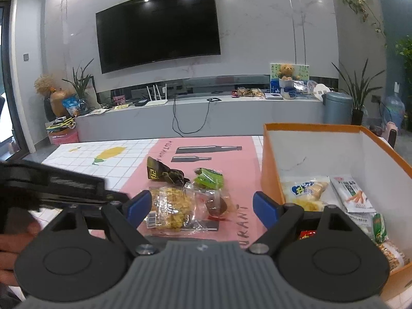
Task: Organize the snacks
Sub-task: 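Move both grippers back over the remaining snack pile, then grasp the bread packet with the left gripper while the right gripper grasps the brown candy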
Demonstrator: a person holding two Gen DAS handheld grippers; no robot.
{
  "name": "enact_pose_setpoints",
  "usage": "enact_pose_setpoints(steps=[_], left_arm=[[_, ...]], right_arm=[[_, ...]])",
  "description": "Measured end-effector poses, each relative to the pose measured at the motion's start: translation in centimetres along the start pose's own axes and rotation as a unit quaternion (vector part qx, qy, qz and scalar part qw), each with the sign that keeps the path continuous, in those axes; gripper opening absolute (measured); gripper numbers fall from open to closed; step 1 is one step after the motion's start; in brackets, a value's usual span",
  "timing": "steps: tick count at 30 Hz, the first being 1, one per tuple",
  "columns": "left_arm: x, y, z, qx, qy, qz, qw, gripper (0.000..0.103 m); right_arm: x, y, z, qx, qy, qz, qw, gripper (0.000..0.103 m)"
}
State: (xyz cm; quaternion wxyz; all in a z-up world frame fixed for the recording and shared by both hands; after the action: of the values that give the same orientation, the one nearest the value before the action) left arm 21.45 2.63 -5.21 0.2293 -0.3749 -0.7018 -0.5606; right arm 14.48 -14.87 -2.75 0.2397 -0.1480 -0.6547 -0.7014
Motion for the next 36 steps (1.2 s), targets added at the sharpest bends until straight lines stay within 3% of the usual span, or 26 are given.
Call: enact_pose_setpoints(steps=[3,12,19,23,26,36], left_arm=[[-2.1,0.3,-0.7,-0.011,0.016,0.012,0.9997,0.071],[-6.2,1.6,-1.2,0.010,0.019,0.043,0.9988,0.071],[-7.9,2.0,-2.0,0.014,0.050,0.038,0.9979,0.082],[-9.0,1.7,-2.1,-0.001,0.063,0.053,0.9966,0.096],[-9.3,1.7,-2.2,-0.011,0.066,0.059,0.9960,0.099],[-8.0,1.0,-0.3,-0.016,0.055,0.072,0.9958,0.088]], right_arm=[[-0.2,-0.1,-0.3,-0.008,-0.001,0.005,1.000,0.084],[-0.4,-0.1,-1.0,-0.006,-0.018,0.006,1.000,0.084],[-0.5,-0.2,-1.0,-0.003,-0.013,0.007,1.000,0.084],[-0.7,-0.3,-0.7,0.007,-0.020,0.005,1.000,0.085],[-0.8,-0.5,-0.2,0.018,-0.029,0.004,0.999,0.086],[-0.4,-0.4,1.1,0.050,-0.051,-0.026,0.997,0.086]])
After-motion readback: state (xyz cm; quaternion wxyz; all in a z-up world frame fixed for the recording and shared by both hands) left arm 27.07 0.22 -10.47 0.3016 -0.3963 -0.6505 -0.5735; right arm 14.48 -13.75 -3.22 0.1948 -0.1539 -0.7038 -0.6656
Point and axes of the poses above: each gripper's, at about its wrist camera, not at the fingertips, and x roughly against the way its jaws point, z to its left, y to its top, the point moved 4 cm from there along -x, roughly the way its jaws point, and after that the axes turned 4 degrees about z, right-handed, at the moved point
